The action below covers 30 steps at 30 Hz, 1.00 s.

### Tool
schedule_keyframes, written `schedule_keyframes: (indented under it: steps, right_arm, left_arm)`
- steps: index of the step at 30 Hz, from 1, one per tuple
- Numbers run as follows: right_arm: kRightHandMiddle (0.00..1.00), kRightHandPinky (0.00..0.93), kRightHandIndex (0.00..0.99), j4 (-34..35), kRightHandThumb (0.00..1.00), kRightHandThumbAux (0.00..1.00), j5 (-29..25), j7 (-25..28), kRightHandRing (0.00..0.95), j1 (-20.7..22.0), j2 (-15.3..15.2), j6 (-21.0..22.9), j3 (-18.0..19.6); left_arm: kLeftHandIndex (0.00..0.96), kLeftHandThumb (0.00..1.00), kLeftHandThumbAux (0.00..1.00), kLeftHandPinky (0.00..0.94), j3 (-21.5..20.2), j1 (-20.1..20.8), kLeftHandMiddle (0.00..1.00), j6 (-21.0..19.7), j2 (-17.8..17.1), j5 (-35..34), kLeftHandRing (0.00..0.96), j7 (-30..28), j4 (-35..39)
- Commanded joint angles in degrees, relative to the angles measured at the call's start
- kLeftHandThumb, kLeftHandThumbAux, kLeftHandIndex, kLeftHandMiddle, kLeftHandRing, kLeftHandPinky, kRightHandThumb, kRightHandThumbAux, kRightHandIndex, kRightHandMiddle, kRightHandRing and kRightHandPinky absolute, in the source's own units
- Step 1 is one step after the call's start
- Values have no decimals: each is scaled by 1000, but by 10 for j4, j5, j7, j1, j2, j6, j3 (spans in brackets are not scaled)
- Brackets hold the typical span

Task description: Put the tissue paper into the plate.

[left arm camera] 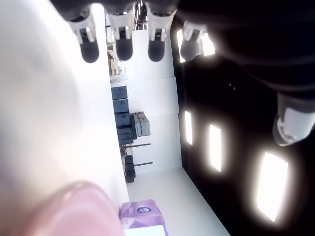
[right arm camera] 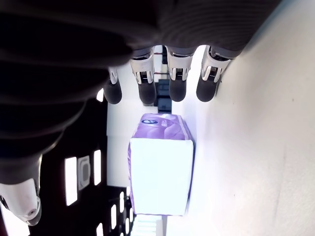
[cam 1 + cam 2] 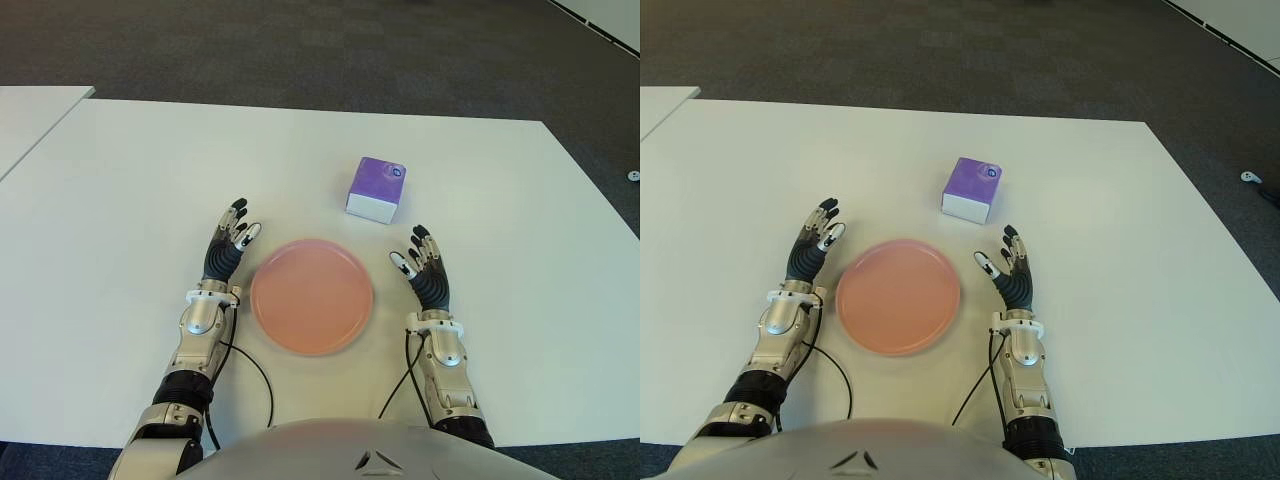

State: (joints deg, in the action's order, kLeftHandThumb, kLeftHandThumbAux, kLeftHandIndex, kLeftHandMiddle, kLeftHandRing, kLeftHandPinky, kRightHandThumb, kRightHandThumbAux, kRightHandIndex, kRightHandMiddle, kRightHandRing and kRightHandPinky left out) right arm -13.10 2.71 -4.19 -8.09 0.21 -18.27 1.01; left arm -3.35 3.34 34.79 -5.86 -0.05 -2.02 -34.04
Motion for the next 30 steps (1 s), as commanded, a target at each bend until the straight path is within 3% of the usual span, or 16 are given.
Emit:
schedule_keyframes:
  steps: [1, 9, 13, 21, 25, 29, 30]
  right_arm:
    - [0, 0, 0, -68, 92, 598, 5, 2, 0, -56, 6, 96, -8]
    - [0, 0, 0, -90, 117, 578, 25, -13, 0, -38, 0, 82, -7]
    - [0, 0, 0, -110, 121, 572, 19, -8, 0, 13, -46, 96, 28]
    - [0, 0, 0, -70, 121, 591, 41, -64, 0, 68, -63, 127, 52]
    - [0, 0, 0, -81, 129, 629, 72, -126, 0, 139, -87, 101, 71]
    - [0, 0, 0, -88, 138, 651, 85, -149, 0, 161, -93, 92, 72]
    - [0, 0, 0, -38, 138, 652, 98, -148, 0, 181, -102, 122, 71]
  left_arm:
    - [0, 0, 392, 0, 4, -31, 0, 0, 2, 8, 0, -4, -42]
    - [0, 0, 398, 0, 4, -29, 0, -2, 5, 12, 0, 3, -44]
    - [0, 0, 398, 0, 4, -28, 0, 5, 4, 11, 0, 1, -48]
    - [0, 0, 396, 0, 4, -22, 0, 9, 1, 6, 0, -9, -59]
    - [0, 0, 397, 0, 2, -18, 0, 11, -1, 5, 0, -9, -68]
    - [0, 0, 398, 0, 2, -13, 0, 14, 0, 4, 0, -10, -78]
    - [0, 0, 398, 0, 2, -11, 0, 14, 0, 4, 0, -8, -81]
